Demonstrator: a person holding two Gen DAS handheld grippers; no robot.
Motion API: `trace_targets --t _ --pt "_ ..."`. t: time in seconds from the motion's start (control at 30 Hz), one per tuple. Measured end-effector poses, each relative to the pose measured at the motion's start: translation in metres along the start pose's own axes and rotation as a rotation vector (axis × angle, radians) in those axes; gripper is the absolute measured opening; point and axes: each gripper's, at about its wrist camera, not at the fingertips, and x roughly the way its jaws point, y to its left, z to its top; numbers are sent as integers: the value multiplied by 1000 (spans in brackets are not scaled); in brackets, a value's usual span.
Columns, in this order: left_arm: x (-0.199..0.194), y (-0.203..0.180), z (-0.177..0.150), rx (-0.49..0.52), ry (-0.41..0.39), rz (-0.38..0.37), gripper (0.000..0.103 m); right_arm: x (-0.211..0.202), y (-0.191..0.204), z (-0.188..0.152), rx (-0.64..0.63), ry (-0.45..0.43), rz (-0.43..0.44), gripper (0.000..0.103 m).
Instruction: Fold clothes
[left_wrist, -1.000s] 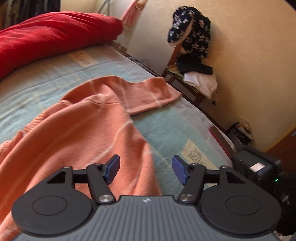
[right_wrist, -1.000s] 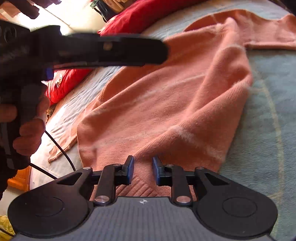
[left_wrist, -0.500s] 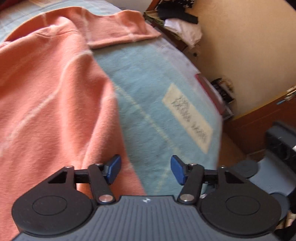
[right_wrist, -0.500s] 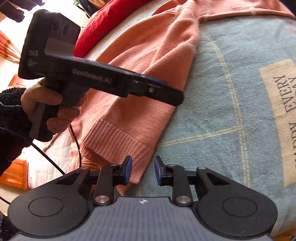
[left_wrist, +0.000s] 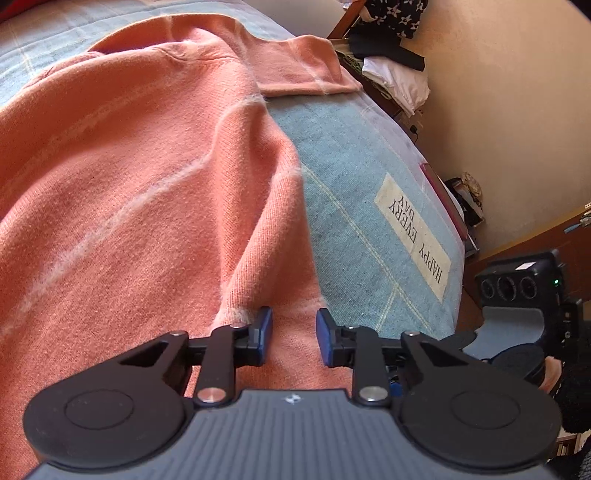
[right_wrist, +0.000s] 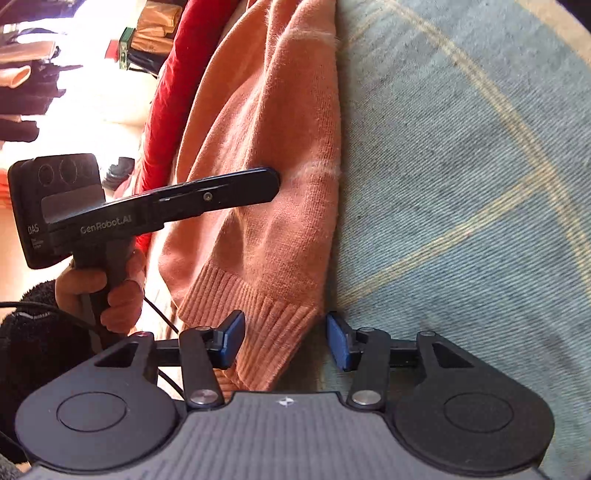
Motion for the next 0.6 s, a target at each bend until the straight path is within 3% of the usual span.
trace_targets --t 0.03,0.1,0.13,0.27,0.43,0.6 --pt "-2 -1 0 -3 -1 1 28 2 0 0 12 0 13 32" --pt "-11 -8 -3 10 -5 8 34 7 1 -1 36 1 40 19" --pt "-17 -12 -5 26 -11 16 44 8 2 -1 43 0 51 18" --pt "-45 -23 -15 80 -34 76 61 -28 30 0 -70 -27 -28 17" --pt "-69 -14 -32 39 -31 133 63 -77 60 2 -203 -18 -221 16" --pt "-76 -3 -52 -22 -15 164 63 -115 69 -3 -344 60 -505 16"
